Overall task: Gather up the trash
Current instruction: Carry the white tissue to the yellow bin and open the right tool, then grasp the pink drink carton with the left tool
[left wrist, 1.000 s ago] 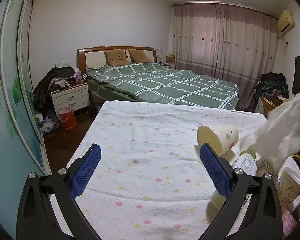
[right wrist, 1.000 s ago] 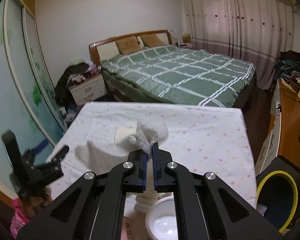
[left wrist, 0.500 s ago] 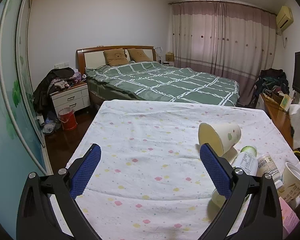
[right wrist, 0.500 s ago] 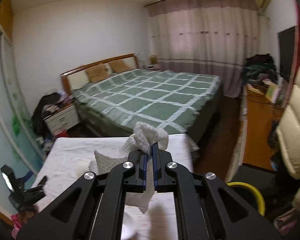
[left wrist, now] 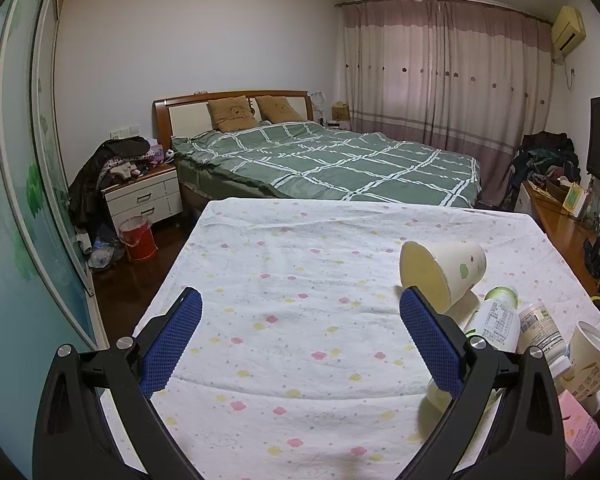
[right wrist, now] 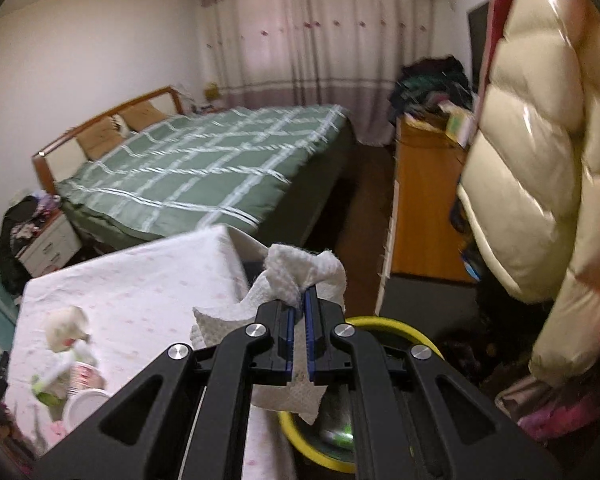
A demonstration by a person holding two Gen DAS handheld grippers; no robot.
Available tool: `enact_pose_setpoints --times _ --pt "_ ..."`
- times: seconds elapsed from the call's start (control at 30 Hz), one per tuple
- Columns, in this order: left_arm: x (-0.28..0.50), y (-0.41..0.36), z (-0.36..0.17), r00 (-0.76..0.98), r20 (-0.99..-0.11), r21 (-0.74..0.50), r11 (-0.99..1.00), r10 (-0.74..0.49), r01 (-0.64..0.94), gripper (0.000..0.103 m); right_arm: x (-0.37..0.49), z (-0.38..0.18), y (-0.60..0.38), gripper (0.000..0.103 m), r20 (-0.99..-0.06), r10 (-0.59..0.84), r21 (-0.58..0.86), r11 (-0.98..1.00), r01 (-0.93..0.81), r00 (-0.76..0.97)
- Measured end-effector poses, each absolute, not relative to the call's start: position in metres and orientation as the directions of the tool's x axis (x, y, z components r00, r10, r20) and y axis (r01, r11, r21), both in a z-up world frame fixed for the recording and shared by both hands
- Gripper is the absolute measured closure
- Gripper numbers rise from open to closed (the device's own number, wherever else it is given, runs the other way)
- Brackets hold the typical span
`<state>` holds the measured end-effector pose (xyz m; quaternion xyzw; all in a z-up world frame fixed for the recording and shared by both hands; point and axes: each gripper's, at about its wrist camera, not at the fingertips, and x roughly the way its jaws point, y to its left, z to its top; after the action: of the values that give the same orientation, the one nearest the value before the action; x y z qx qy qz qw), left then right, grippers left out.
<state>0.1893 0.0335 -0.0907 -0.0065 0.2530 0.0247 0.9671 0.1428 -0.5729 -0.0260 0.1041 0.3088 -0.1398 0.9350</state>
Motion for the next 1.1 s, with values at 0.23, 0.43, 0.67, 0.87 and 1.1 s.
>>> enact_pose_setpoints --times 0.23,0.43,0.67,0.87,1.1 --pt "0.19 0.031 -0.092 0.868 -0.494 0.011 0.999 0.042 -0.042 0.005 0.143 -0.079 -0.603 0.097 -0.711 -0.227 0.093 0.908 0.409 0.665" --pt "0.191 0.03 -0.093 0.867 -0.496 0.018 0.999 0.041 -0.037 0.005 0.136 -0.101 -0.613 0.069 -0.748 -0.227 0.097 0.892 0.441 0.624" --pt "0.191 0.029 -0.094 0.866 -0.499 0.021 0.999 0.037 -0.031 0.005 0.133 -0.102 -0.614 0.067 -0.737 -0.233 0.101 0.89 0.444 0.635" --pt "0.192 0.024 -0.095 0.861 -0.509 0.018 1.0 0.013 -0.005 0.005 0.127 -0.105 -0.606 0.066 -0.732 -0.215 0.117 0.895 0.43 0.647" --pt "0.163 0.0 -0.085 0.859 -0.509 0.018 0.998 -0.047 0.066 0.005 0.111 -0.113 -0.592 0.065 -0.727 -0.178 0.138 0.908 0.395 0.663"
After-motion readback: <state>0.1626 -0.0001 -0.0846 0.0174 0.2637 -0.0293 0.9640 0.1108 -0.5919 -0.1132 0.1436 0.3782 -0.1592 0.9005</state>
